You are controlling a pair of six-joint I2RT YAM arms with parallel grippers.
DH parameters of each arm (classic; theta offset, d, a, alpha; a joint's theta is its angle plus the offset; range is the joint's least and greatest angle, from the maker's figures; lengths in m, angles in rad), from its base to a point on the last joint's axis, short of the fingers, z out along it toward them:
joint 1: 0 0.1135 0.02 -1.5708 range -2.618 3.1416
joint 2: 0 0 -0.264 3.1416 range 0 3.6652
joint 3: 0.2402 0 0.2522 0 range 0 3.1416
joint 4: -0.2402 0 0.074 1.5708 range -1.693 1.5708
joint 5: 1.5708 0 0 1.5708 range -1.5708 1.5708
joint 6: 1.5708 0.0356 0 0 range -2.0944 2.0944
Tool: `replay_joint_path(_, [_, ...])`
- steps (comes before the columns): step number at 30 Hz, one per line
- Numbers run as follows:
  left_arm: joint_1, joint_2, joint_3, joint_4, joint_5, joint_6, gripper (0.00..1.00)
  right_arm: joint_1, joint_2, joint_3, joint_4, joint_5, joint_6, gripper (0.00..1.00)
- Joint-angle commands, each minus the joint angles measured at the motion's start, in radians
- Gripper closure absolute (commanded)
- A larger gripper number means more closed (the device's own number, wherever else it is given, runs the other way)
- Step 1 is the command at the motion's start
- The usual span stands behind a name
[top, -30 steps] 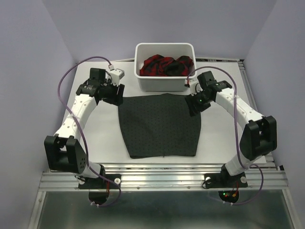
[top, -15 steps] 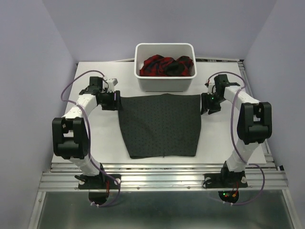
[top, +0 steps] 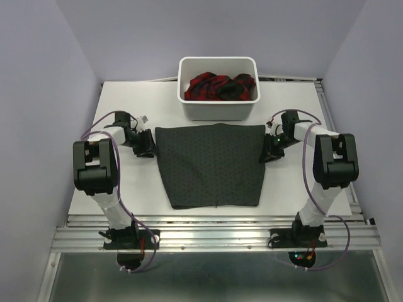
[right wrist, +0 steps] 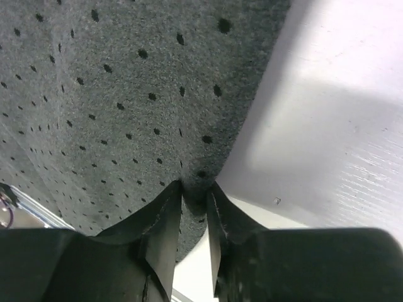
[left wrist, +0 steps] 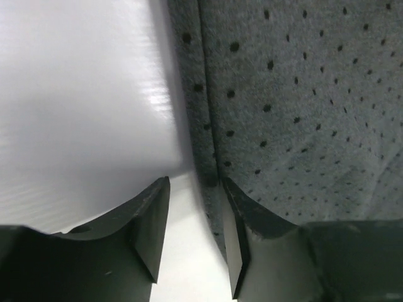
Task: Fold and stack the skirts
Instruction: Fold the skirt
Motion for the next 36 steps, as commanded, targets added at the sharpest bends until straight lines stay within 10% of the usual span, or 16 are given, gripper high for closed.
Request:
replay_joint_path(1, [-0.001, 0.004, -0.038, 0.034, 0.055, -0.029, 0.54, 0.001, -0.007, -0.008, 0.048, 0.048, -0.011, 0.73])
replay_joint_path(7, [-0.013, -0.057, -0.159, 0.095, 0.113, -0.042, 0.83, 0.001, -0.113, 0.028, 0.166, 0.234, -0.050, 0.99])
replay_joint_path(14, [-0.184, -0.140, -0.162, 0.034, 0.162, 0.015, 1.00, 0.001, 0.046, 0.202, 0.123, 0.377, -0.100, 0.99])
replay_joint_path(19, [-0.248, -0.184, -0.089, -0.168, 0.162, 0.182, 0.64, 0.001, 0.076, 0.297, 0.074, 0.427, -0.120, 0.35])
replay_joint_path(29, [-0.167, -0.385, 0.095, -0.211, -0.120, 0.530, 0.46, 0.184, -0.279, 0.320, -0.066, 0.247, -0.208, 0.37])
replay_joint_path(36, [-0.141, -0.739, -0.458, 0.300, 0.007, 1.485, 0.45, 0.686, -0.325, 0.156, 0.084, 0.297, -0.080, 0.43])
